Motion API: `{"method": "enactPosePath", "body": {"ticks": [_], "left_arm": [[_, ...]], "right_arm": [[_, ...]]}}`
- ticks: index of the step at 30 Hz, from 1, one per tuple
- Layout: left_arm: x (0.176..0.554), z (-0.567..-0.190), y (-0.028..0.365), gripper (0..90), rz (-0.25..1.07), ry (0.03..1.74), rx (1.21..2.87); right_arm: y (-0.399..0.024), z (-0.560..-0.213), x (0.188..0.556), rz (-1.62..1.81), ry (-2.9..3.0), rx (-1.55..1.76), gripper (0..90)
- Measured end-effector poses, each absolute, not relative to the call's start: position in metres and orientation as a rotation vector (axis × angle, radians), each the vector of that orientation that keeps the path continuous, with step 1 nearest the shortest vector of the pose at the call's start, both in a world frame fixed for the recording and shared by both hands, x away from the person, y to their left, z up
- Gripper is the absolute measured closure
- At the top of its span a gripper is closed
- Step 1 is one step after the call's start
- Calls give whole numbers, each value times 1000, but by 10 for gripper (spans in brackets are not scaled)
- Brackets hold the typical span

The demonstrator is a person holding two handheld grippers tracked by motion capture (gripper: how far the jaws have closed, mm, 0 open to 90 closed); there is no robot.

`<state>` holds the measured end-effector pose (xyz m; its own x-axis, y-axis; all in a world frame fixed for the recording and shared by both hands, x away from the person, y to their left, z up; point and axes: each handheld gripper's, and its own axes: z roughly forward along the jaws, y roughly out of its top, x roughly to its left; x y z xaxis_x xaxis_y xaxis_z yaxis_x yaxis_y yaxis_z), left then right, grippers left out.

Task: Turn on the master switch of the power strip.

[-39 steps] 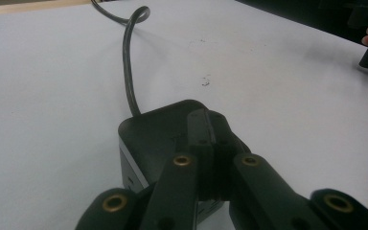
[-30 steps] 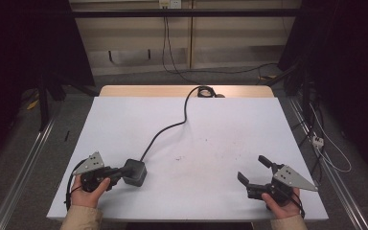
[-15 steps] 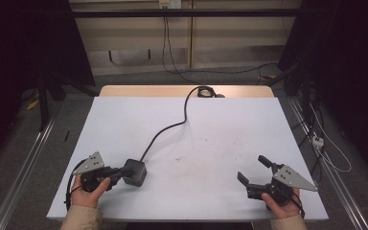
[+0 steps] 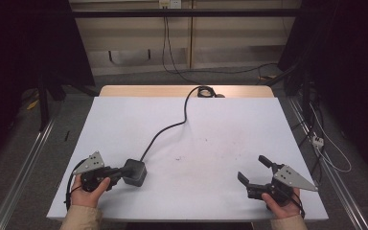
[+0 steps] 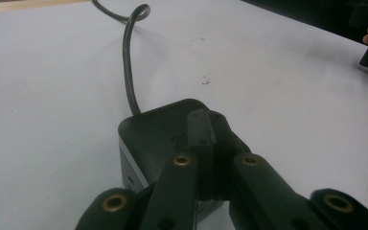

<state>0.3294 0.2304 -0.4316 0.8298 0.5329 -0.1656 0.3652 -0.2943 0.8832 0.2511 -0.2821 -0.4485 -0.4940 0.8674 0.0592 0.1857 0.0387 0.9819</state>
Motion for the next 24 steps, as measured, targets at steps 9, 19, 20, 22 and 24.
{"method": "enactPosePath", "body": {"ticks": [9, 19, 20, 22, 24], "left_arm": [[330, -432, 231, 900, 177, 677, 1911], [330, -432, 231, 900, 181, 676, 1918], [330, -431, 231, 900, 185, 678, 1920], [330, -431, 230, 900, 183, 679, 1920], [330, -431, 230, 900, 189, 678, 1926]], "right_arm": [[-283, -449, 251, 1499, 1729, 1075, 33], [-282, -448, 251, 1498, 1728, 1067, 33], [-282, -448, 251, 1498, 1729, 1068, 33], [-282, -448, 251, 1498, 1728, 1069, 33], [-283, -448, 251, 1498, 1728, 1067, 33]]}}
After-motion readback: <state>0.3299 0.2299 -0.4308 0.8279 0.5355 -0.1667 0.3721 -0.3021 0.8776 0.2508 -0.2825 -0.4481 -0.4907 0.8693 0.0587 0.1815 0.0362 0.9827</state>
